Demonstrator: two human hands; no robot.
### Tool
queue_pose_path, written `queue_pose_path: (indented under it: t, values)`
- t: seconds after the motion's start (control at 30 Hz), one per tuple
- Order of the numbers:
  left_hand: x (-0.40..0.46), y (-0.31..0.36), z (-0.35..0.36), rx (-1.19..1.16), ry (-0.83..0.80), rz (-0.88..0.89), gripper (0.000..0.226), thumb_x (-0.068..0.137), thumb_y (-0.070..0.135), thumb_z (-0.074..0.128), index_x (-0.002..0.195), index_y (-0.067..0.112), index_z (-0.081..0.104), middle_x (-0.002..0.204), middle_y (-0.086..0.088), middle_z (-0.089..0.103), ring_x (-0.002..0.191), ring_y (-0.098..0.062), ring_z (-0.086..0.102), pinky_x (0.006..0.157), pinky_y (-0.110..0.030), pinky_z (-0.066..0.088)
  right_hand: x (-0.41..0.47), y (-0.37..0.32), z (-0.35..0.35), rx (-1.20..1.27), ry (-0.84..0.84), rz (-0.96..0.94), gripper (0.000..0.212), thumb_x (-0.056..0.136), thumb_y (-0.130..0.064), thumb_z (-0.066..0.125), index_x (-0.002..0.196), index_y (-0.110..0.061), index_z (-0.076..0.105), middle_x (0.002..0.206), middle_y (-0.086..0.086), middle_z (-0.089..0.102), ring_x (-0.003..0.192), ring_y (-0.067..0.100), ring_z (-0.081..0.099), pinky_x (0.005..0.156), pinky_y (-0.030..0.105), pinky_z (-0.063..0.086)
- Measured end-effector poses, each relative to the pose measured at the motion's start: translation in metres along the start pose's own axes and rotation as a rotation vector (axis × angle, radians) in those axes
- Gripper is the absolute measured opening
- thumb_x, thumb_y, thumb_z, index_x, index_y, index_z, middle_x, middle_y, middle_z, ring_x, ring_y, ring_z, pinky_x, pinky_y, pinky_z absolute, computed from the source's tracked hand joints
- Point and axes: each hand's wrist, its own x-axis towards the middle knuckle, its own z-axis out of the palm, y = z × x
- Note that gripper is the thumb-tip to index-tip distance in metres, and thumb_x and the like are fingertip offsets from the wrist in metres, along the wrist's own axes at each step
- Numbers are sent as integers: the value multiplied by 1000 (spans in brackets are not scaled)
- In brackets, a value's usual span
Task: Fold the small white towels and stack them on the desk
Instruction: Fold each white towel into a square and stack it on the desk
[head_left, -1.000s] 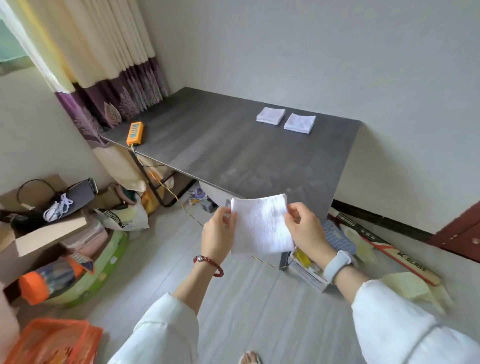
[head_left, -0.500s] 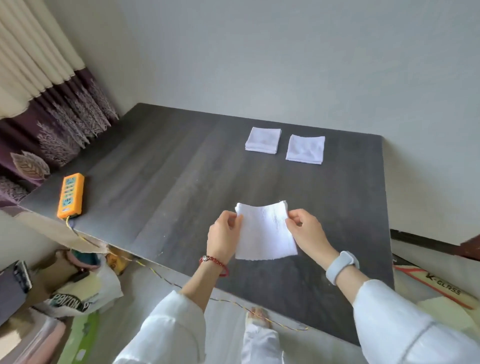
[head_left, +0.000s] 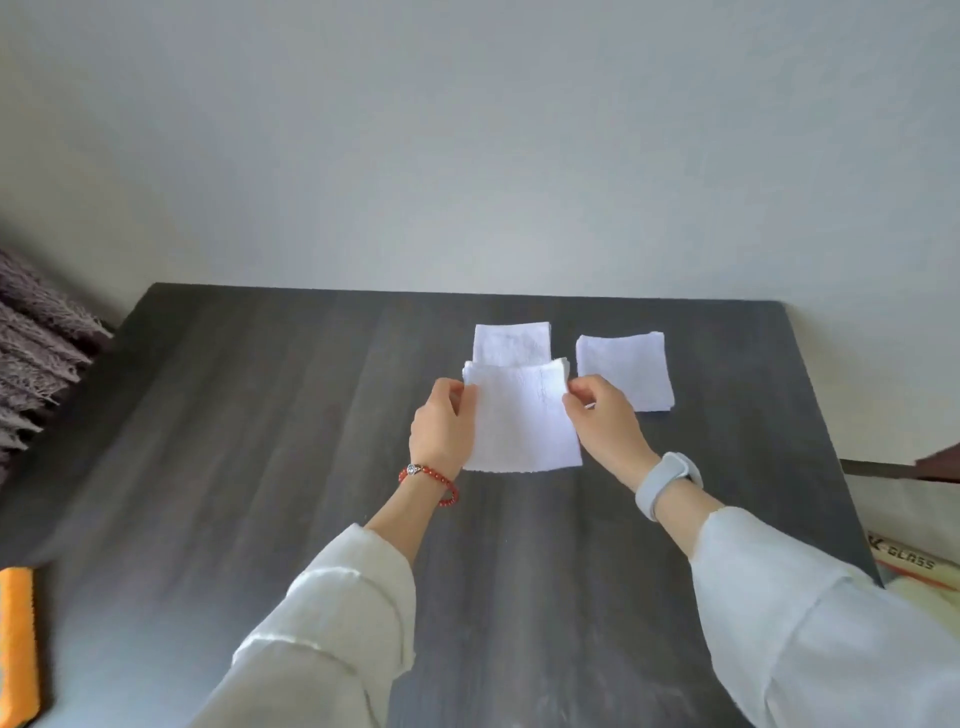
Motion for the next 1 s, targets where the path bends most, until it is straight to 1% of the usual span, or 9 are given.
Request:
queue_pose_path:
  t: [0.17,0.27,0.37,0.47,0.6,0.73,0.83,0.9,1.0]
  values:
    - [76,8,9,-19,-34,40,23,95,30,42,102,12,54,81,8,55,78,-17,53,66,-28,42,70,-9,10,-47,54,35,18,93,-16,45,103,-5,56,91,-2,54,86,16,51,76,28,42]
    - [114,7,21,-14,-40,28,23,96,30,40,103,12,53,85,6,56,79,-18,53,68,-28,42,107,-5,18,-47,51,63,18,92,-14,45,104,-5,56,92,-2,54,87,16,51,74,26,38]
    - [143,4,35,-13,-45,11,24,96,29,40,104,11,53,86,4,56,78,-18,53,65,-27,42,138,2,24,-39,42,94,19,92,-13,45,105,-5,56,93,-3,54,88,17,51,76,30,42]
    - [165,-5,48,-9,-33,-2,23,96,29,41,104,11,53,83,5,55,72,-15,51,56,-24,40,159,12,32,-18,33,127,20,92,-14,46,107,-5,56,94,-2,54,87,17,52,82,38,50]
    - [181,-18,63,4,-40,-34,23,96,28,41,105,11,55,83,6,55,71,-13,50,55,-20,38,171,27,42,3,9,181,21,92,-14,46,109,-6,56,96,-2,55,89,17,54,85,42,51]
    - [187,-30,75,40,-54,-49,23,96,26,40,105,10,55,82,4,56,68,-13,49,53,-20,36,175,40,48,-1,-4,213,20,92,-14,46,108,-7,55,97,-1,56,92,18,54,82,36,50]
    - [187,-40,84,72,-53,-58,25,96,28,41,106,9,55,87,1,58,76,-18,52,60,-25,38,180,47,52,-47,-11,201,19,93,-14,45,108,-6,55,97,-2,54,89,13,50,75,24,39]
    - [188,-44,87,102,-45,-74,26,96,31,42,105,10,54,90,-1,60,78,-20,54,65,-28,40,182,52,55,-80,-14,204,19,94,-14,45,108,-6,55,97,-1,55,88,13,50,75,23,38]
    - [185,-44,89,163,29,-104,24,94,33,44,102,12,53,93,-1,61,79,-21,55,64,-30,40,182,56,62,-147,41,162,16,93,-13,47,106,-5,53,99,3,54,90,20,54,73,24,41]
